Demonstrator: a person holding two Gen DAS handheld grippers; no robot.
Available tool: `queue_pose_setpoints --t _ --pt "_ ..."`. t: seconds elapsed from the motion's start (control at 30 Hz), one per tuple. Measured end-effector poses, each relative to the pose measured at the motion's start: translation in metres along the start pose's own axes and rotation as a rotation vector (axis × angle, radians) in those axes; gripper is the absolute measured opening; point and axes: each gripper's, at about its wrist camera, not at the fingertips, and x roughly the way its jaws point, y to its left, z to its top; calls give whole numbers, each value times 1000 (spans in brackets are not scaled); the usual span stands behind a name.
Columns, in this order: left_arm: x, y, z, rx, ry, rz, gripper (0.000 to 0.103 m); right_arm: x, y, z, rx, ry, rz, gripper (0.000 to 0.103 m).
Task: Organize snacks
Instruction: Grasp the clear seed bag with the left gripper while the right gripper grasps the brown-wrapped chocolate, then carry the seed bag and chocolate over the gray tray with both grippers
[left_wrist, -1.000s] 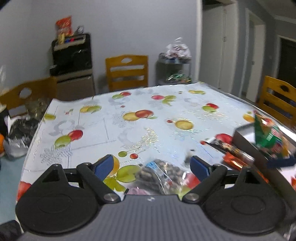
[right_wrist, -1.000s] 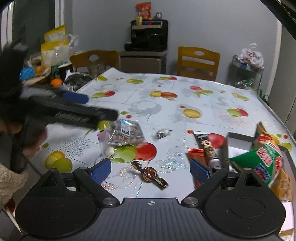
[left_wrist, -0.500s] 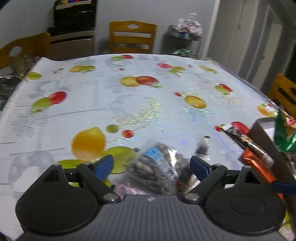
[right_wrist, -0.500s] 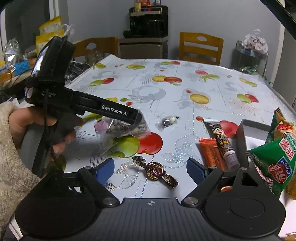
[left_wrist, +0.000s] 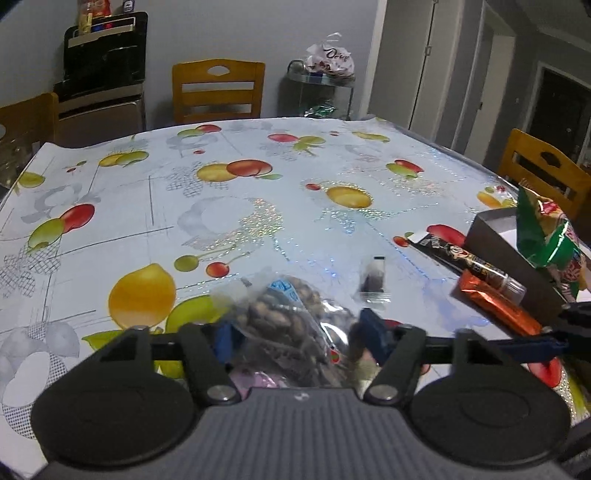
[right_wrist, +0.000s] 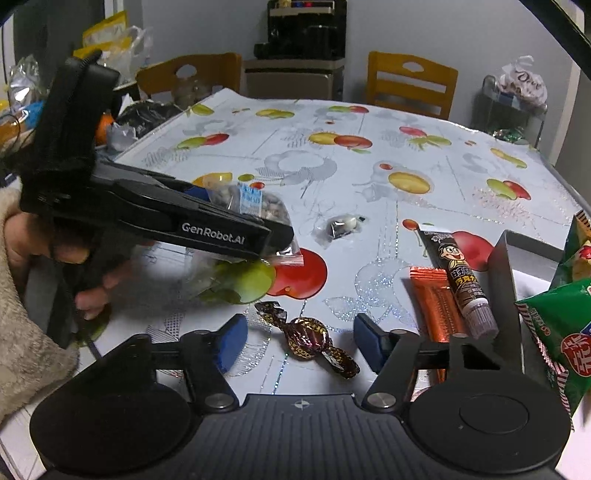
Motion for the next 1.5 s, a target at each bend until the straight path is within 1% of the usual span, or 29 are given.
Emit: queue_pose_setpoints --t 0.07,0.1,0.13,0.17,0.23,0.37,0.4,0.6,1.07,1.27,1.5 --pt "-1 2 0 -9 -7 -11 53 1 -1 -2 -1 -3 1 58" --pt "-2 3 0 -18 -10 -16 51 1 0 -2 -4 -7 -1 57" --pt "-2 4 0 -25 -11 -16 45 1 -1 -2 -7 -9 -1 56" --pt "-3 5 0 -33 -16 -19 42 1 -1 -2 -11 -12 -2 54" --pt "-4 6 0 -40 -23 -24 39 -1 0 -3 -19 -16 -3 42" --pt "-5 5 0 -34 -29 -24 38 -4 1 -6 -22 -21 0 30" --pt "-5 5 0 -32 -31 -23 38 -5 2 -6 -23 -24 -3 25" --pt "-8 1 -1 -14 -48 -29 34 -9 0 -8 4 -30 -10 25" --pt "-17 -3 -1 3 -97 -18 27 -38 -7 -13 28 -88 -19 25" --pt "-21 -6 -2 1 -118 8 27 -48 -11 -18 37 -108 -15 25" --pt "-41 -18 3 18 -167 53 26 -63 -16 -21 45 -136 -6 25"
